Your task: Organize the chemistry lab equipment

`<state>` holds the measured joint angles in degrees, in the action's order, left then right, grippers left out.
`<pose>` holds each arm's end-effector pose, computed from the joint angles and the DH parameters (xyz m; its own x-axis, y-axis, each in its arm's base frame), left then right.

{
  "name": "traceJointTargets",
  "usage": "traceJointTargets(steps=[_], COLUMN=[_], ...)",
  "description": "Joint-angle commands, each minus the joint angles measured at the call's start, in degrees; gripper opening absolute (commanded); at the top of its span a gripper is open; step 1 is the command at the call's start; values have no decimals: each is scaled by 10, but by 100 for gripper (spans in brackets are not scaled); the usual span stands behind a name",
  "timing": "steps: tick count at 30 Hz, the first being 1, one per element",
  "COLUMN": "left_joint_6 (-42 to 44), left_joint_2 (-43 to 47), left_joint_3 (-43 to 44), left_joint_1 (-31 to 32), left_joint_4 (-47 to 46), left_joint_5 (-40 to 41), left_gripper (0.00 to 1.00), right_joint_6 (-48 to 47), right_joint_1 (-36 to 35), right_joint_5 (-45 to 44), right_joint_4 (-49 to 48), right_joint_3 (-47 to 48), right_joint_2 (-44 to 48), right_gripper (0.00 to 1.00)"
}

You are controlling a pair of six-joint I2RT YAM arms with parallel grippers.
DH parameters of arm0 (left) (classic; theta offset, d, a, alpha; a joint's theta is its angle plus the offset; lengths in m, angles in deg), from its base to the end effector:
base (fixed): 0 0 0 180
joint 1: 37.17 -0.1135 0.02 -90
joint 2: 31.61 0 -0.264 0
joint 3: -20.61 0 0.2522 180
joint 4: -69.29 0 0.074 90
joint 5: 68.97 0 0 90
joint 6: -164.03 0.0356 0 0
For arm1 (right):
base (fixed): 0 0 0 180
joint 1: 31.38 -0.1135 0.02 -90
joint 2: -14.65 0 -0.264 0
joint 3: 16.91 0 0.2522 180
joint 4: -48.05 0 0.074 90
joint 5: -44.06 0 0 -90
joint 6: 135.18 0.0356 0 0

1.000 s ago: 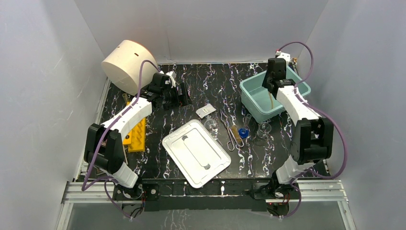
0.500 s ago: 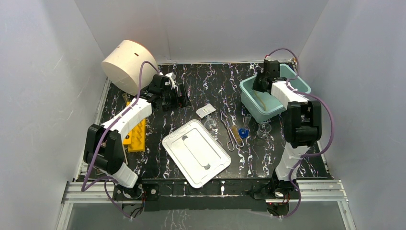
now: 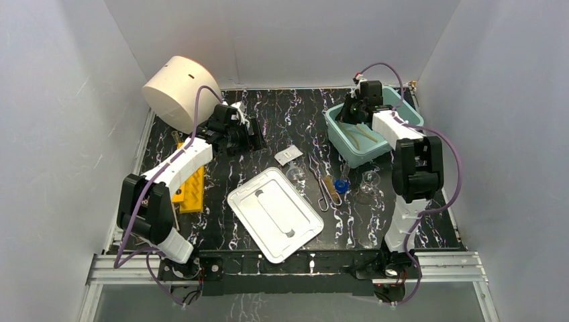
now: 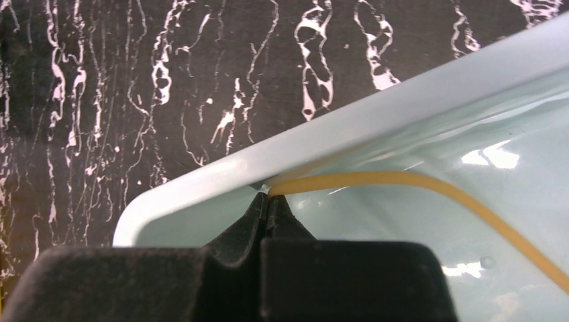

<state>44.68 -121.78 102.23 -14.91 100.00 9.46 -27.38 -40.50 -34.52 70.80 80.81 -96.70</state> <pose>0.3254 -0.1409 0.2711 -0.7628 -0.2066 -0.6127 0.1617 0.8565 -0.4901 0.4421 0.0781 0.2354 -0.6532 0.1986 -0.7307 -0.1188 0.9262 0.3579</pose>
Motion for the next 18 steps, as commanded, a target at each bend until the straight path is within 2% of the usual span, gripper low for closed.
traceJointTargets(steps=[1, 4, 9, 12, 15, 18], left_joint_6=[8, 8, 10, 11, 14, 15], left_joint_2=[27, 27, 27, 26, 25, 25], left_joint_3=[-4, -3, -4, -4, -2, 0], left_joint_1=[2, 2, 2, 1, 1, 2], left_joint_4=[7, 7, 7, 8, 8, 10], left_joint_5=[5, 5, 3, 1, 1, 1], left_gripper=[86, 86, 86, 86, 86, 86], right_joint_6=[-9, -12, -5, -1, -3, -7], right_joint_1=[-9, -8, -8, -7, -5, -5], right_joint_5=[41, 30, -69, -99, -95, -59], right_joint_4=[-23, -22, -3, 5, 3, 1], right_joint_3=[41, 38, 40, 44, 46, 50], right_joint_2=[-7, -3, 2, -1, -4, -6], right_gripper=[0, 0, 0, 0, 4, 13])
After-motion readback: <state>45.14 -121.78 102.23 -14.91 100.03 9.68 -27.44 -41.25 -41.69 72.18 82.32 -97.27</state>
